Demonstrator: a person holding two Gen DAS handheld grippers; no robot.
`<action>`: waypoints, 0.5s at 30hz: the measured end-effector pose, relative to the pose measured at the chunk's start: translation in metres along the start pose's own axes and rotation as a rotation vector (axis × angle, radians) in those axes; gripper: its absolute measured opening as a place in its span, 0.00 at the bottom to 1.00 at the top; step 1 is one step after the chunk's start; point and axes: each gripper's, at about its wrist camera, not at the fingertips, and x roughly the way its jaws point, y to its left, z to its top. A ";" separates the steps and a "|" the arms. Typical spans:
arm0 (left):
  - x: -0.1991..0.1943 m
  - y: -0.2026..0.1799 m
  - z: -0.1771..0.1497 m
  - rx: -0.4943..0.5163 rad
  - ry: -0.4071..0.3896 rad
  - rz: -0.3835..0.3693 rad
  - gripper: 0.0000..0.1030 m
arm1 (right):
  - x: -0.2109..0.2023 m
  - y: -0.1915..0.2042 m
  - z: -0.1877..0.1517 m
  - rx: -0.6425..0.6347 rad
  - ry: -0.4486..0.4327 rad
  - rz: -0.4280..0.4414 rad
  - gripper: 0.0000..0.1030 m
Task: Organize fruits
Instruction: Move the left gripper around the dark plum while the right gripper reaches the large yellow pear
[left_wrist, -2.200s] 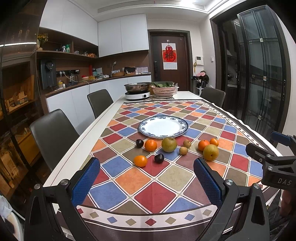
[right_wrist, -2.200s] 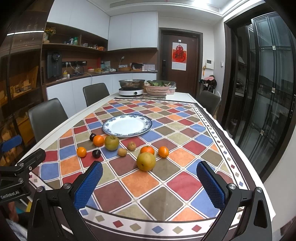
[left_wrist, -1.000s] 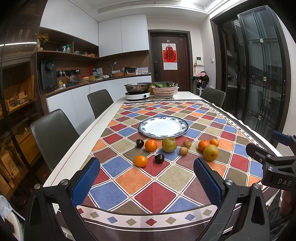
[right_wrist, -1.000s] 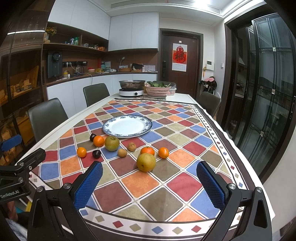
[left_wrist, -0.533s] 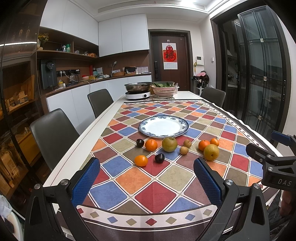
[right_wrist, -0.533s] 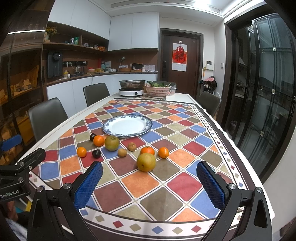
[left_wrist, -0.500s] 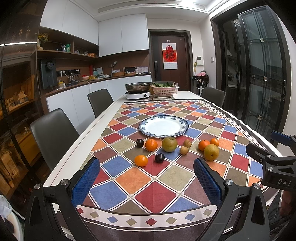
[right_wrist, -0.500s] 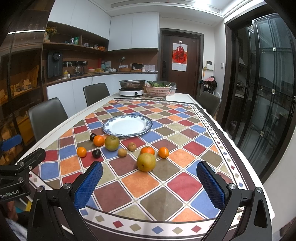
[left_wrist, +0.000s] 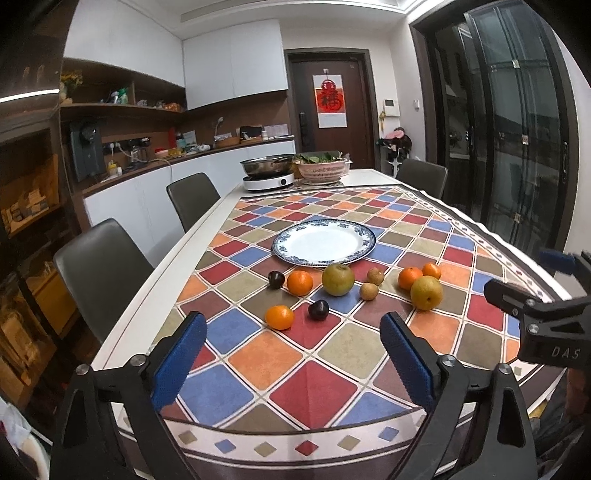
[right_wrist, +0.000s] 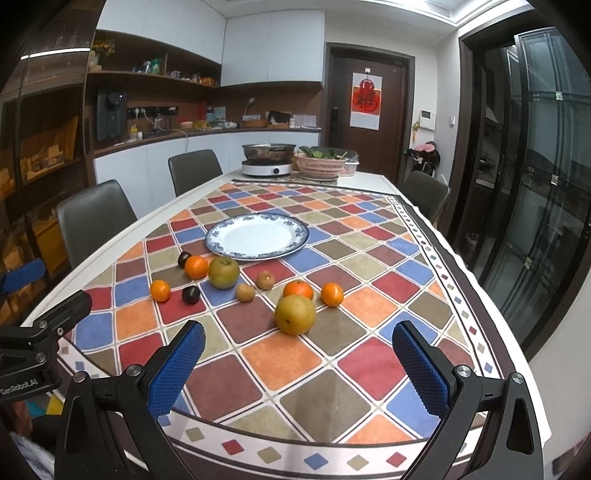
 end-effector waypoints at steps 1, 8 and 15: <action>0.001 0.000 0.000 0.004 -0.001 0.000 0.90 | 0.004 -0.002 0.002 -0.006 0.005 -0.003 0.99; 0.031 -0.004 0.013 0.039 0.019 -0.030 0.79 | 0.027 0.002 0.014 -0.046 0.031 -0.002 0.99; 0.078 -0.008 0.015 0.039 0.120 -0.094 0.62 | 0.067 0.002 0.018 -0.052 0.108 0.018 0.99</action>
